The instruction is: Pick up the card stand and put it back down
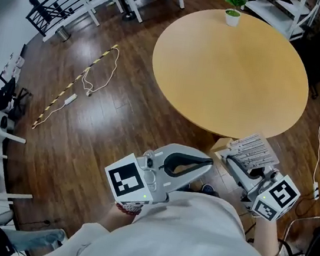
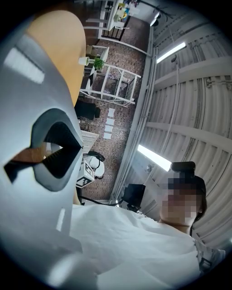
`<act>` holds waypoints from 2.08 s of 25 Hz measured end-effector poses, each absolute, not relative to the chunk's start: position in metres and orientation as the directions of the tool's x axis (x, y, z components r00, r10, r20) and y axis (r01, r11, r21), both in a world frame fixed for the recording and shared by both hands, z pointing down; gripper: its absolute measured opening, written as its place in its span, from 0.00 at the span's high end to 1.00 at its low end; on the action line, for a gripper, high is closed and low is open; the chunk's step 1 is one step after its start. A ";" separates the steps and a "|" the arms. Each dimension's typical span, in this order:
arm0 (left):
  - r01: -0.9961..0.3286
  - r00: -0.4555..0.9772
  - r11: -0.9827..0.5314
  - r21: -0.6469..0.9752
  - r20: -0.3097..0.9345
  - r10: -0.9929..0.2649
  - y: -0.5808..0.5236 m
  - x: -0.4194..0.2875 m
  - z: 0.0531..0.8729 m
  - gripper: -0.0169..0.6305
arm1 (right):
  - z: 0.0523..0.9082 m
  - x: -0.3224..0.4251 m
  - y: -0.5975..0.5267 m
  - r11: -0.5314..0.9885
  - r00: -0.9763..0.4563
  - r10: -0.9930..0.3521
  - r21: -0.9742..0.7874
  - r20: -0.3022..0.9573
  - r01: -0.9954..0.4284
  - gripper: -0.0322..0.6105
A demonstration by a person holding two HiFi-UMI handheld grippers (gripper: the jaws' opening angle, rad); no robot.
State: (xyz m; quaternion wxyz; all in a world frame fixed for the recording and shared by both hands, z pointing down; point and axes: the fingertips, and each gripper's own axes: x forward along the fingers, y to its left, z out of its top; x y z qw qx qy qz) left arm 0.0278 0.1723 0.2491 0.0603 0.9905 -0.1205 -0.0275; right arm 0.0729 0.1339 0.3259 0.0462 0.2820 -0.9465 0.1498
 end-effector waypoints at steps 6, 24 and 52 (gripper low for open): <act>-0.275 0.961 -0.943 0.189 0.012 -0.277 0.156 -0.017 0.272 0.99 | 0.340 0.058 0.109 0.748 -0.802 -0.567 -0.289 0.189 -0.597 0.75; -0.516 0.851 -0.772 0.371 0.120 -0.512 -0.060 -0.077 0.370 0.99 | 0.386 0.153 -0.133 0.579 -0.642 -0.724 -0.282 0.254 -0.765 0.75; -0.712 0.517 -0.297 0.637 0.188 -0.835 -0.283 -0.098 0.416 0.99 | 0.626 0.103 -0.503 0.890 -0.726 -0.363 -0.013 0.584 -0.456 0.75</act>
